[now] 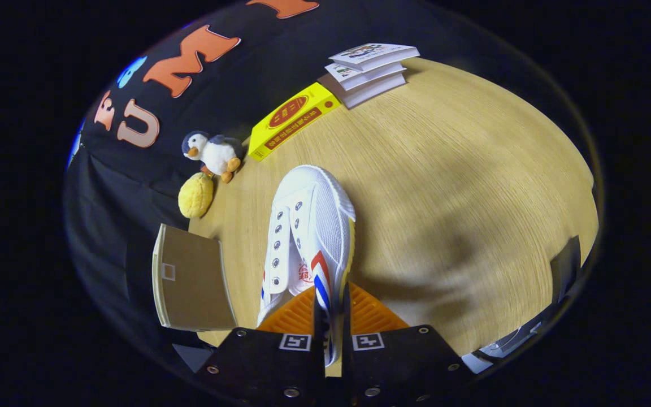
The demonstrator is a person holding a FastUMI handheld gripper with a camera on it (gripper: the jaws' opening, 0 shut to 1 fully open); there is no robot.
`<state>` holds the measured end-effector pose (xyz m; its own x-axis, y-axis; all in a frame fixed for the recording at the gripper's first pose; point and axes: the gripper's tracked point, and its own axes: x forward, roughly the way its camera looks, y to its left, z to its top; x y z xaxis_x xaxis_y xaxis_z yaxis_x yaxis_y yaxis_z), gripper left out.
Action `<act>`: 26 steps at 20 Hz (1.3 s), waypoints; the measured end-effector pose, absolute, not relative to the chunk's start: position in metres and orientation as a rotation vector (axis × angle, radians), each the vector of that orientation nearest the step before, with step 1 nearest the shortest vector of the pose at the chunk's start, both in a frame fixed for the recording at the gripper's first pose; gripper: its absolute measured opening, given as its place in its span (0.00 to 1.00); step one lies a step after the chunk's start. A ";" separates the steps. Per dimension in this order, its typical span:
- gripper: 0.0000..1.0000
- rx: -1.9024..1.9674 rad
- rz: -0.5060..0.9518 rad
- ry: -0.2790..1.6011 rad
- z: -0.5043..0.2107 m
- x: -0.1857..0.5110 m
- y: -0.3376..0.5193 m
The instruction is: Open the storage box then place both shoes into the box .Put the left shoe in first, then the right shoe, with the right side of both shoes facing outward in a uniform manner.
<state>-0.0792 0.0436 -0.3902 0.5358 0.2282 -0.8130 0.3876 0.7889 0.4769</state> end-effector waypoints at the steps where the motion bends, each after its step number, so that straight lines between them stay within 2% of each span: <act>1: 0.12 0.686 -0.084 1.010 -0.379 -0.072 0.051; 12: 0.12 0.620 0.175 0.965 -0.260 -0.013 0.192; 20: 0.12 0.552 0.302 1.011 -0.250 0.015 0.320; 26: 0.12 0.484 0.304 1.067 -0.278 0.028 0.377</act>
